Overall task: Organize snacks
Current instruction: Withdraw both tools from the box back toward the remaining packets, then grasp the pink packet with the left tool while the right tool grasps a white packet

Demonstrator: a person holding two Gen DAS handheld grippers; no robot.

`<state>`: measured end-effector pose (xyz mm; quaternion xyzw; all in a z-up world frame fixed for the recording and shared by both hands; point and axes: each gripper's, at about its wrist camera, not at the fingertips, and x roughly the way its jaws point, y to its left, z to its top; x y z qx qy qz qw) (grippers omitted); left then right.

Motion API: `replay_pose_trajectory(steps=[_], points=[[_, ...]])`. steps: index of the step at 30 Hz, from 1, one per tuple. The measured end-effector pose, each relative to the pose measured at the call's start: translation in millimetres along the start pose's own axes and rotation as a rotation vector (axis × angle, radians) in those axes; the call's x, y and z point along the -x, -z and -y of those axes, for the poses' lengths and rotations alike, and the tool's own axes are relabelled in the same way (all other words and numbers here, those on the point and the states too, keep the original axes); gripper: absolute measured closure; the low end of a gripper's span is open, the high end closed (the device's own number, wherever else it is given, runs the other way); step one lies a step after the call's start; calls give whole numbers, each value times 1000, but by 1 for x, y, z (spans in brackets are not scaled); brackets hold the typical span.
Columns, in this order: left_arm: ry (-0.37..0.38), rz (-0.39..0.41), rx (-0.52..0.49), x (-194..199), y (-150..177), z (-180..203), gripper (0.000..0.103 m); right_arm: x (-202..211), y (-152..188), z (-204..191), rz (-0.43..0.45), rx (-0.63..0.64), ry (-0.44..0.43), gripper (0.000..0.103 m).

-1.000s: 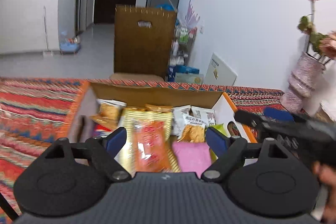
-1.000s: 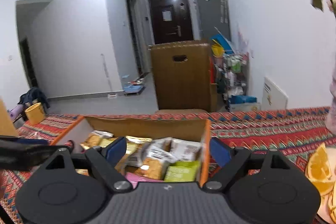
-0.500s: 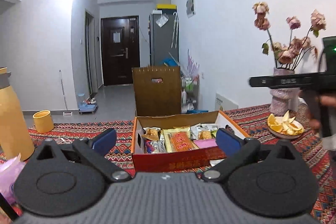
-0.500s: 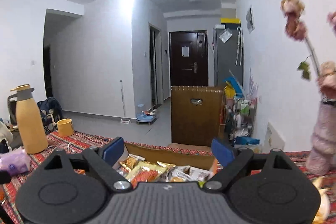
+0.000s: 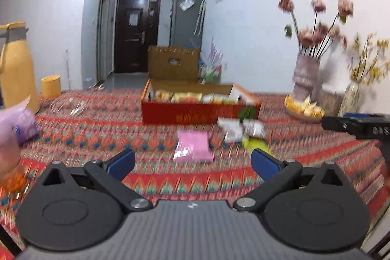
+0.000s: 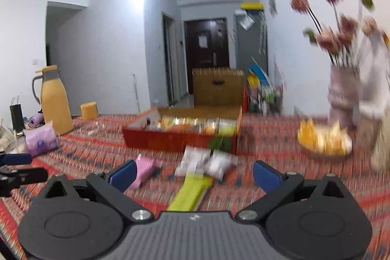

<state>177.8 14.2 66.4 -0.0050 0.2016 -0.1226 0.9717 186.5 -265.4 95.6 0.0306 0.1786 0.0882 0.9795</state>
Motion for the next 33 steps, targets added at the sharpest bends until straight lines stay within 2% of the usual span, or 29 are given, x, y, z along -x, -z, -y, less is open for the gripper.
replay_pose_trajectory(steps=[3,5,10,15,23,27,30,33], points=[[-10,-61,20,-2,24,-1,0,7,40,-8,-47,-38,-15,1],[1,-101,40,-4,33,-3,0,6,59,-12,-112,-24,3,1],[23,-125,56,-13,35,-4,0,6,76,-13,-166,-3,17,1],[21,-142,61,-21,33,-5,0,0,68,-7,-157,-16,30,1],[30,-182,65,-54,21,-8,0,-28,59,4,-196,-20,28,2],[52,-255,73,-97,4,-9,0,-53,36,12,-194,-11,1,8],[76,-241,79,-131,-14,-12,0,-79,8,25,-174,-41,-43,9],[57,-269,48,-181,-26,-12,0,-122,-18,40,-182,-88,-70,9]])
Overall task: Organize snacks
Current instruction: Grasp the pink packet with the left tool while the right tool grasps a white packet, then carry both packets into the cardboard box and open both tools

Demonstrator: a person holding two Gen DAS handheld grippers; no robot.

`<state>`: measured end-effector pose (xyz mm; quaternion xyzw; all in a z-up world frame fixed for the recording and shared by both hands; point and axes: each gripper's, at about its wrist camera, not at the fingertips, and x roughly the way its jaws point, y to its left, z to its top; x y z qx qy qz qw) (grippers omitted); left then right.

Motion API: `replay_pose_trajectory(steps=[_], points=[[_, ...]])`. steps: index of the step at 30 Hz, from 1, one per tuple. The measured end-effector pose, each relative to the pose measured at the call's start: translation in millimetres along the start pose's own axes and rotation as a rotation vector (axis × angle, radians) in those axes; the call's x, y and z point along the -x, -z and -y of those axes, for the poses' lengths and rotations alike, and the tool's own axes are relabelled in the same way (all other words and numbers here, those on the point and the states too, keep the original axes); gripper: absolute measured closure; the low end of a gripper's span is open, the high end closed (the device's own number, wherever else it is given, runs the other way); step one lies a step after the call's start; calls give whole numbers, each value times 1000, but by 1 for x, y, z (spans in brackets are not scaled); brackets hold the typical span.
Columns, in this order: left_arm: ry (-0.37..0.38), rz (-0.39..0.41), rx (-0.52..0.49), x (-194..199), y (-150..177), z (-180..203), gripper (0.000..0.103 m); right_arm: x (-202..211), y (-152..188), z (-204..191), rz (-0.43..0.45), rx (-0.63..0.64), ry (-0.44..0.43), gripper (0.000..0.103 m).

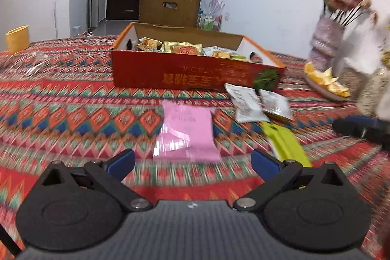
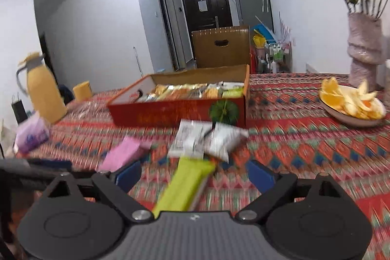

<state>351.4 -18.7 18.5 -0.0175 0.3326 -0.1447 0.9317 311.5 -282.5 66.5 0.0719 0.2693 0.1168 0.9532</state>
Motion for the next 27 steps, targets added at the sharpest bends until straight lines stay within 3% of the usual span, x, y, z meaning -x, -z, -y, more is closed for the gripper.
replay_pose_trajectory(steps=[3,7,10,11,13,14,15,16,21,27], points=[[6,-4,-42,-33,-13,0,0,-46,-22,13,-43,-69,-16,13],[-17,22,-26,-59,-18,-3,6,-99,-26,17,-83,-108,101,13],[54,11,31,-68,-16,-9,10,-120,-19,27,-54,-188,111,15],[58,22,18,-68,-15,-7,13,-123,-16,29,-44,-200,108,19],[47,28,-2,-66,-14,-4,34,-132,-13,29,-63,-173,135,38],[27,26,0,-67,-14,-4,38,-130,-12,26,-52,-144,156,44],[25,29,4,-66,-13,-5,40,-128,-12,26,-47,-140,158,59],[31,29,11,-65,-13,-6,40,-126,-10,29,-35,-155,148,63],[13,29,-11,-64,-12,-3,40,-120,-5,39,-25,-184,118,65],[34,32,12,-64,-12,-7,40,-118,-5,30,-28,-114,126,68]])
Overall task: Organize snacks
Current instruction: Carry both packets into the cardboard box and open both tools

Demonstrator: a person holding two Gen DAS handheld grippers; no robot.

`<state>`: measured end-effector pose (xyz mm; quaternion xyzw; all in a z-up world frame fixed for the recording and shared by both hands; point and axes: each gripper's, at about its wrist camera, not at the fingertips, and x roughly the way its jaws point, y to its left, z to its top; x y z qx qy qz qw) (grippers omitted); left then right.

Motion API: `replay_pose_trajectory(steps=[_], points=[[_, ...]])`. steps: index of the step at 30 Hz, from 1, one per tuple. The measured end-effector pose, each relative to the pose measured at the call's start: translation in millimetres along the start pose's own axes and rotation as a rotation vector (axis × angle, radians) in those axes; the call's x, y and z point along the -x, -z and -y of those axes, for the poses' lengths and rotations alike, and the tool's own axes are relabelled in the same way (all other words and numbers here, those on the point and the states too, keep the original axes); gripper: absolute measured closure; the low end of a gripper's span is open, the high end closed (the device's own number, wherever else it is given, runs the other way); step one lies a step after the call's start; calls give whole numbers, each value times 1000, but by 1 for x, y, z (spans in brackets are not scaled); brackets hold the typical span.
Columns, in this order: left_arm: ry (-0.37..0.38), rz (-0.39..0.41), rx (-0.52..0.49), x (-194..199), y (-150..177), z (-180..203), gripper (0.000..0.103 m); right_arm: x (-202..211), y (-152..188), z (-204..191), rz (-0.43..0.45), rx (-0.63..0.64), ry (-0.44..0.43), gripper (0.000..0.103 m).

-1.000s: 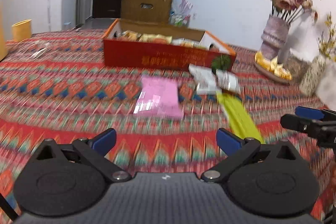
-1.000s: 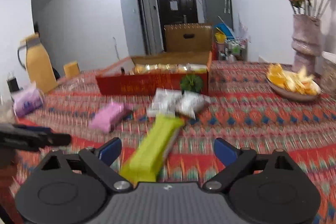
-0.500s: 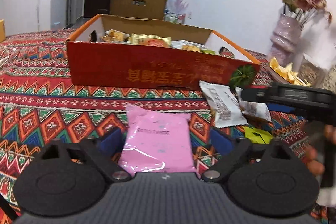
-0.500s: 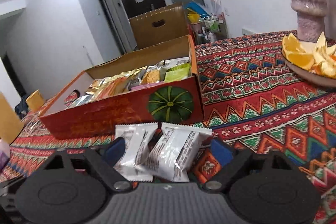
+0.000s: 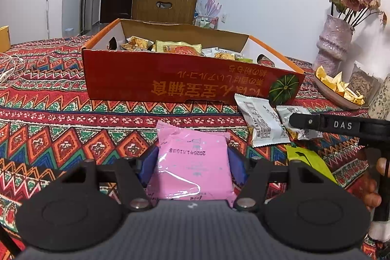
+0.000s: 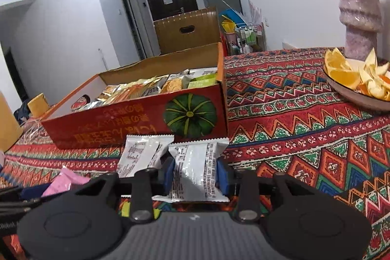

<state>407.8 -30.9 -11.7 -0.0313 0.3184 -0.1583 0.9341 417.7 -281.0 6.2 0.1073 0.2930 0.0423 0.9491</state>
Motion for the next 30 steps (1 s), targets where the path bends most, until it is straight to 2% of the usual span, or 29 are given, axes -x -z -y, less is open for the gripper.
replay_pose_trajectory(steps=[4,5,7,9,11,13,16,18,21,30], points=[[-16,7,-6,2,-1,1,41,9,-1,0,25,11,6,68],[-30,-1,-17,8,-2,4,41,12,-3,3,20,-17,-17,68],[-12,49,-19,36,-2,8,41,35,-3,6,28,-65,-83,68],[29,102,3,77,-1,12,41,71,2,0,75,-33,-119,68],[41,123,40,112,4,16,40,110,14,-1,106,-40,-171,68],[12,138,63,144,17,20,40,143,31,-2,109,-40,-202,67],[-33,172,105,180,46,24,40,174,62,-8,50,4,-166,67],[-39,140,116,190,58,27,40,189,81,-12,24,40,-135,67],[-44,110,118,198,70,30,40,201,100,-13,1,35,-148,67],[-63,166,44,216,75,48,40,209,102,-17,38,49,-158,67]])
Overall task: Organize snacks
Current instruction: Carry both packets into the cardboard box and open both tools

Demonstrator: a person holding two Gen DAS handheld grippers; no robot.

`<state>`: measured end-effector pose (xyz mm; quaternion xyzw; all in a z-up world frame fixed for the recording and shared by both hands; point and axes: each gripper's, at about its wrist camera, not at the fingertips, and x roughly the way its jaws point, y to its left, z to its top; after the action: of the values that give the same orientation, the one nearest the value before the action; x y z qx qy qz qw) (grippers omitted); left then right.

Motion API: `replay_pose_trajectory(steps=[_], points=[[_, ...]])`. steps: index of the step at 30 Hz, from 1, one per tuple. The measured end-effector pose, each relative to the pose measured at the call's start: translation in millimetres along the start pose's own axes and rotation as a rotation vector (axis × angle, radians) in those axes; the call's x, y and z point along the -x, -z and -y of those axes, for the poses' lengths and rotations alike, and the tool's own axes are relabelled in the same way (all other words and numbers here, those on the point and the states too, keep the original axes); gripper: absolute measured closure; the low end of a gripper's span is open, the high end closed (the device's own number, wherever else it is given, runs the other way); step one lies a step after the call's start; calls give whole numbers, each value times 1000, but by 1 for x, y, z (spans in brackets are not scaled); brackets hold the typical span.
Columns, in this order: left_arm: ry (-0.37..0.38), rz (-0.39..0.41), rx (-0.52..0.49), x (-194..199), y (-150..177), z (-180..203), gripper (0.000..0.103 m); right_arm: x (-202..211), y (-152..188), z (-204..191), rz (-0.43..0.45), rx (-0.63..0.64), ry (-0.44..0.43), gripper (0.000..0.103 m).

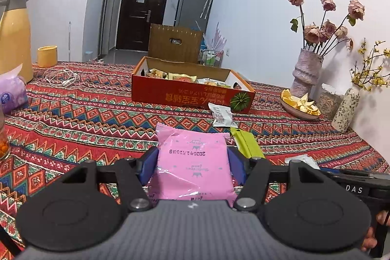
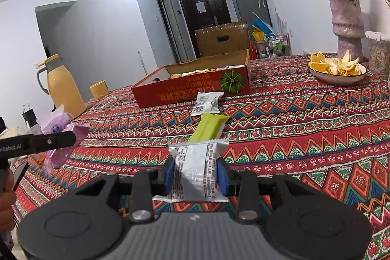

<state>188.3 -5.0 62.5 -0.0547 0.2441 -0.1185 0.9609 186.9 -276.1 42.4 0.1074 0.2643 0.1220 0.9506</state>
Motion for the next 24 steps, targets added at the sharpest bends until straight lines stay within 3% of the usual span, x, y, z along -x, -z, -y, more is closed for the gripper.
replay_pose_trajectory(steps=[6,11,16,20,24], points=[[-3,9,-7,-15,-23,-8,40,-7,-15,4,3,9,-18,67],[80,31,28,-51,-80,-17,40,-18,-74,7,94,111,-38,67],[72,51,5,-116,-133,-6,40,-45,-146,-4,181,288,13,67],[86,65,4,-162,-169,-1,40,-95,-197,5,175,305,-4,67],[71,54,19,-210,-193,6,40,-188,-230,35,88,217,13,67]])
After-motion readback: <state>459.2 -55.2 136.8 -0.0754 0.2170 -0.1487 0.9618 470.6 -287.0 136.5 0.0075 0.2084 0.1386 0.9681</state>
